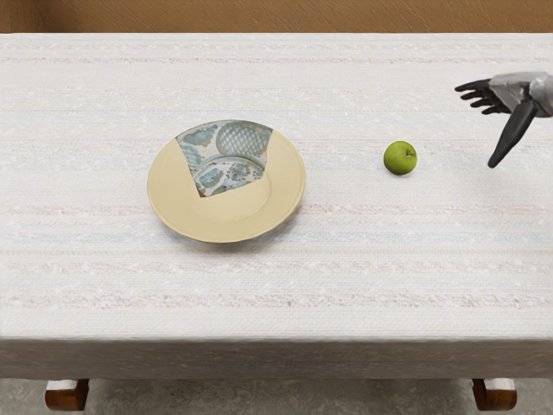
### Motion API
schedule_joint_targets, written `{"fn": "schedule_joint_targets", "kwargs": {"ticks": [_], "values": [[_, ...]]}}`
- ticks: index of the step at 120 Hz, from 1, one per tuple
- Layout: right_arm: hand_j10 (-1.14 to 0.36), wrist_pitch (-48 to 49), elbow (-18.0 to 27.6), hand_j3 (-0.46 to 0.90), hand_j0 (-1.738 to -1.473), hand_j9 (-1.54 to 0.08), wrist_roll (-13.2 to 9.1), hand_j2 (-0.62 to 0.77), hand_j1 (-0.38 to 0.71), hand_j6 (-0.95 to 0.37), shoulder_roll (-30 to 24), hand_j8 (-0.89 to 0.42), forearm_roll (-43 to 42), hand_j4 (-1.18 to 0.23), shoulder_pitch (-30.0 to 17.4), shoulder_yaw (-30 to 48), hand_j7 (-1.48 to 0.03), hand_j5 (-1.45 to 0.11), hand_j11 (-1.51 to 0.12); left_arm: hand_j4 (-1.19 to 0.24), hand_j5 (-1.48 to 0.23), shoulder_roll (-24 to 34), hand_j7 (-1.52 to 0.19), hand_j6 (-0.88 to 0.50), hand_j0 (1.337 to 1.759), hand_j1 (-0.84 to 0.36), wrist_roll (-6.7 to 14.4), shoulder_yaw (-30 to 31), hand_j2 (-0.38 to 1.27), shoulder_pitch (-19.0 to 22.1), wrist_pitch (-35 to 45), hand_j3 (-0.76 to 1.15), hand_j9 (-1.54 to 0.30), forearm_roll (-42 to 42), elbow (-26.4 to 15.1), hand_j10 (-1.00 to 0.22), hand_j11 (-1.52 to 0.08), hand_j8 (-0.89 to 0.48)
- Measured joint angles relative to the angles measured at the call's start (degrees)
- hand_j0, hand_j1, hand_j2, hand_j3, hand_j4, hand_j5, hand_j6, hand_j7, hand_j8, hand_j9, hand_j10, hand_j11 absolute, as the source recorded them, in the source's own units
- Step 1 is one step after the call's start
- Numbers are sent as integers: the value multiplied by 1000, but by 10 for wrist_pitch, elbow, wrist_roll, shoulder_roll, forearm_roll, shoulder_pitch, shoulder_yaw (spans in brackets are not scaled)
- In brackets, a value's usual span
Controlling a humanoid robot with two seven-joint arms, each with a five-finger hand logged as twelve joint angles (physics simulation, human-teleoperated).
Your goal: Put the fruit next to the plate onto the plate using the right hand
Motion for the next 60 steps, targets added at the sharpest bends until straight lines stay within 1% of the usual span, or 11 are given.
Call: {"fn": "schedule_joint_targets", "kwargs": {"ticks": [25,36,44,53,60], "values": [[-22,0,-1,0,-1658,-27,-1,-3,-326,-24,9,-23,-1,-23,0,26,-26,-27,-27,0,0,0,0,0,1658,349,0,0,0,0,0,0,0,0,0,0,0,0],[-22,0,-4,0,-1658,-27,-6,-3,-325,-24,38,-23,-38,-23,11,24,-27,-27,-27,0,0,0,0,0,1658,349,0,0,0,0,0,0,0,0,0,0,0,0],[-23,0,-4,0,-1658,-28,-30,-3,-325,-25,66,-24,-64,-24,44,0,-28,-28,-28,0,0,0,0,0,1658,349,0,0,0,0,0,0,0,0,0,0,0,0],[-23,0,-2,0,-1658,-28,-82,-4,-324,-25,100,-24,-79,-24,89,-28,-28,-28,-28,0,0,0,0,0,1658,349,0,0,0,0,0,0,0,0,0,0,0,0],[-23,0,-1,0,-1658,-28,-109,-4,-324,-25,128,-24,-85,-24,110,-50,-28,-28,-28,0,0,0,0,0,1658,349,0,0,0,0,0,0,0,0,0,0,0,0]]}}
